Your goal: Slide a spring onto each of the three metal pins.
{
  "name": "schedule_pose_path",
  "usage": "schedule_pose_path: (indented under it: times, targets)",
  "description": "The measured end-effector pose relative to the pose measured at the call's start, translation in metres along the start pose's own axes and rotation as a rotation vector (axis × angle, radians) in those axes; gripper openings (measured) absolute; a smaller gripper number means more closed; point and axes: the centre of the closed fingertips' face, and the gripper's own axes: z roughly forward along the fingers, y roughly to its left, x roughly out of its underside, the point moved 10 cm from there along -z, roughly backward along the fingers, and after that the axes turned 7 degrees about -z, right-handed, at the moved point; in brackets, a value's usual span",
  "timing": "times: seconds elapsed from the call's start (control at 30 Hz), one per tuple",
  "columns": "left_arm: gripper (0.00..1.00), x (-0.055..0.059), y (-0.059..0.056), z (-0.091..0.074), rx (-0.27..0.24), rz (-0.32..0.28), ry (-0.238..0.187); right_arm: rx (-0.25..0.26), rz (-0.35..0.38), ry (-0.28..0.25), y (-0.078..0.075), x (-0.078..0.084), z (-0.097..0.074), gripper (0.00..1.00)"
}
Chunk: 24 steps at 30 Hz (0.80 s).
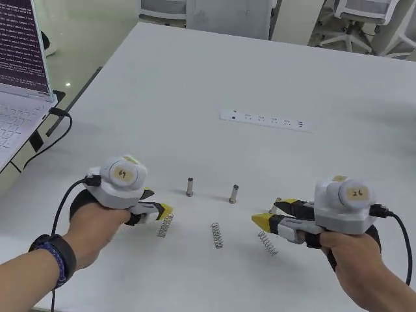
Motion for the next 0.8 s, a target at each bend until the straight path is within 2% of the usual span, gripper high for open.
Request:
schedule_pose_path:
  times: [0.3, 0.4, 0.63, 0.8]
  targets:
    - [0.34, -0.001, -0.008, -0.018, 0.005, 0.0, -0.028, 0.021, 0.03, 0.004, -0.003, 0.017, -0.016, 0.41]
    - [0.36, 0.002, -0.007, -0.02, 0.012, -0.035, -0.034, 0.025, 0.056, 0.005, -0.005, 0.024, -0.02, 0.43]
    - [0.38, 0.008, -0.008, -0.034, 0.013, -0.028, -0.04, 0.038, 0.073, 0.013, -0.003, 0.036, -0.032, 0.47]
    - [0.42, 0.009, -0.008, -0.048, 0.012, -0.027, -0.058, 0.044, 0.074, 0.018, -0.004, 0.041, -0.041, 0.49]
